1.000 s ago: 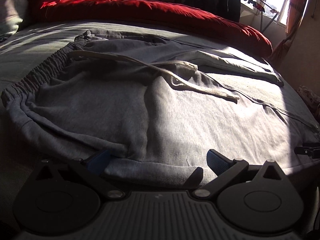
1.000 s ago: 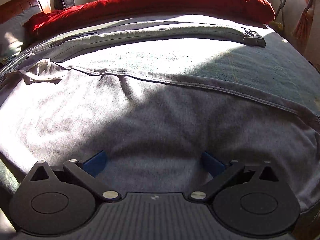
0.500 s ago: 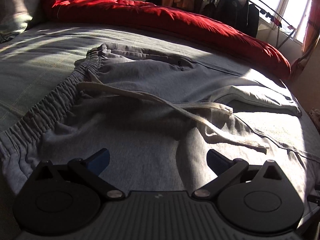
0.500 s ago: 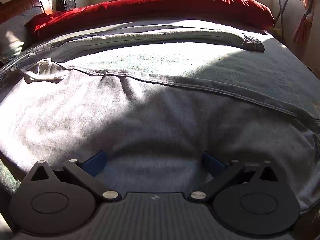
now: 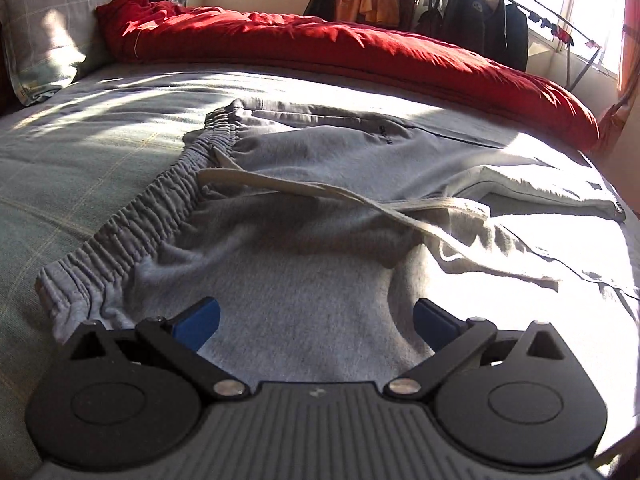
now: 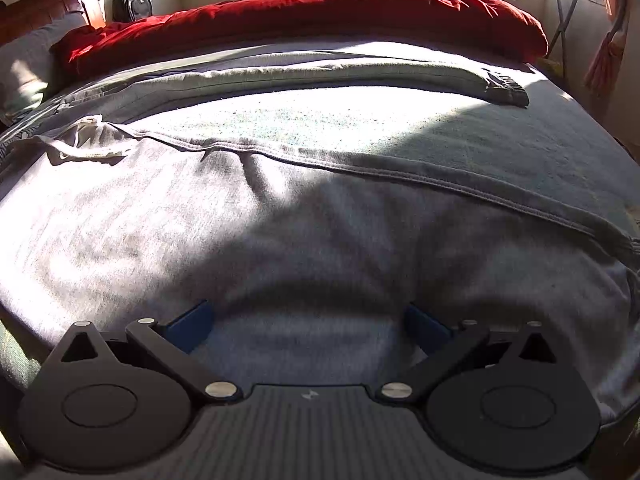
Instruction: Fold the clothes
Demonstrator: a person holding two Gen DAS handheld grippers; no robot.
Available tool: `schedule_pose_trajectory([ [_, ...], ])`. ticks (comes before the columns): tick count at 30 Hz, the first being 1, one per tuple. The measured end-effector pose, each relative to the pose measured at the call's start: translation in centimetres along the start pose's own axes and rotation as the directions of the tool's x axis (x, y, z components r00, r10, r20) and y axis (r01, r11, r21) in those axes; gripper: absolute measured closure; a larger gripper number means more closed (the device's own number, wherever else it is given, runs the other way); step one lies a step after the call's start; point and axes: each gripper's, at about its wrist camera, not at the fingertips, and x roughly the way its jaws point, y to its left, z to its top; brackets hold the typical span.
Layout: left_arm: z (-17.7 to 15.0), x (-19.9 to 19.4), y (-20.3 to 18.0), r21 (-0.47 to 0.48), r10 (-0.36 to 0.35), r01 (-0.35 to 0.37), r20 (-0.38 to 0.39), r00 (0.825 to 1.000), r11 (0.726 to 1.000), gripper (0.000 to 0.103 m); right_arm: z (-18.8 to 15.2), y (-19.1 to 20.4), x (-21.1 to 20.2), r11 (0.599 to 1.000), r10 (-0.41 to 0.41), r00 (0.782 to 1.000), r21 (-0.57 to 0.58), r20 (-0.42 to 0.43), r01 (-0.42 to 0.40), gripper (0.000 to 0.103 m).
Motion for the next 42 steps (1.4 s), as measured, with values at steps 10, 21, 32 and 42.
schedule_pose_trajectory([
  [10,-3.6,-0.3,-2.7,0.145,0.023,-0.017,-0.04,0.999,0.989,0.001,-0.1,0.1,-0.1,1.0,-0.004,1.0,0.0,0.01,0.004,0.0],
  [21,-6.3,-3.4,-6.8,0.292,0.017,-0.01,-0.022,1.0,0.956,0.001,-0.3,0.1,-0.1,1.0,-0.008,1.0,0.001,0.02,0.008,0.0],
  [32,-7.1,-5.7,-6.6,0.259,-0.009,0.003,0.023,1.0,0.966,0.001,-0.4,0.1,-0.1,1.0,-0.008,1.0,-0.001,0.026,0.008,0.0],
  [42,-6.9,-2.7,-8.5,0.223,-0.105,0.106,-0.02,0.994,0.969,0.001,-0.6,-0.1,-0.2,1.0,0.001,0.999,0.009,0.034,-0.001,0.0],
])
